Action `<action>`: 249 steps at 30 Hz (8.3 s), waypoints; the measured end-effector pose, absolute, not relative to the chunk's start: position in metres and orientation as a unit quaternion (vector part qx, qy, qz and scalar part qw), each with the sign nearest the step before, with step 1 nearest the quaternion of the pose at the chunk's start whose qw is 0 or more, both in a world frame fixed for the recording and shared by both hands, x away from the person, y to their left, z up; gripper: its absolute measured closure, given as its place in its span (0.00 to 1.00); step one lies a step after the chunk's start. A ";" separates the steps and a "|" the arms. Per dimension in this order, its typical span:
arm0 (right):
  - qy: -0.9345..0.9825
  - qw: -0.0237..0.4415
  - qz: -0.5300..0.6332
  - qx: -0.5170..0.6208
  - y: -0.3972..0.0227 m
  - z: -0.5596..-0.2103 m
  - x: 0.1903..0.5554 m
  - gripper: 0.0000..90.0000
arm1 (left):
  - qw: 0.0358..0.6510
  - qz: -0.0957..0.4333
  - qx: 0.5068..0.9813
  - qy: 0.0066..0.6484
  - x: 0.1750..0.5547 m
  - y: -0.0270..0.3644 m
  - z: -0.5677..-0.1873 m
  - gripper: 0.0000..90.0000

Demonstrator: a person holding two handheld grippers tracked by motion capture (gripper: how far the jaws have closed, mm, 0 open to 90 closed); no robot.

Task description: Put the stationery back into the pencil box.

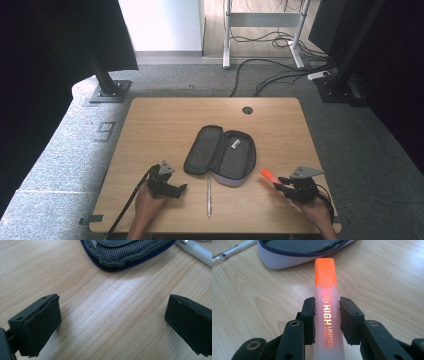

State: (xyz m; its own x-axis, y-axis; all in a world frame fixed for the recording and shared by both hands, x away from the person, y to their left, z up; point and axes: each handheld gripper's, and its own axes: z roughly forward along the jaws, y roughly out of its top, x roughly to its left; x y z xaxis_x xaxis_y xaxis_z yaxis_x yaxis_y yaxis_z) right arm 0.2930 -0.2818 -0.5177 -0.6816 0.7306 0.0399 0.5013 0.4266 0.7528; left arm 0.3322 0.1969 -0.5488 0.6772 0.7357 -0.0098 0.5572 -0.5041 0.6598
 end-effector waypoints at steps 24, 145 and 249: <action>0.822 0.168 0.403 0.366 -0.280 -0.486 0.308 0.73 | 0.325 0.137 0.856 0.377 0.332 0.197 -0.549 0.00; 0.863 0.155 0.364 0.315 -0.155 -0.510 0.399 0.33 | 0.325 0.138 0.856 0.377 0.332 0.197 -0.549 0.00; 0.831 0.163 0.353 0.398 -0.255 -0.557 0.346 0.00 | 0.354 0.142 0.857 0.346 0.305 0.179 -0.518 0.14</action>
State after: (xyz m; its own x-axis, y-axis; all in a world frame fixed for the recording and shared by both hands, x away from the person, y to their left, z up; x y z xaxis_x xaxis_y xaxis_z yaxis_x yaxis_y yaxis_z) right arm 0.3464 -0.2546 -0.5569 -0.6300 0.7765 0.0095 0.5465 0.4347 0.7158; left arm 0.3054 0.1788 -0.5180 0.7207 0.6932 -0.0015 0.4918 -0.5099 0.7058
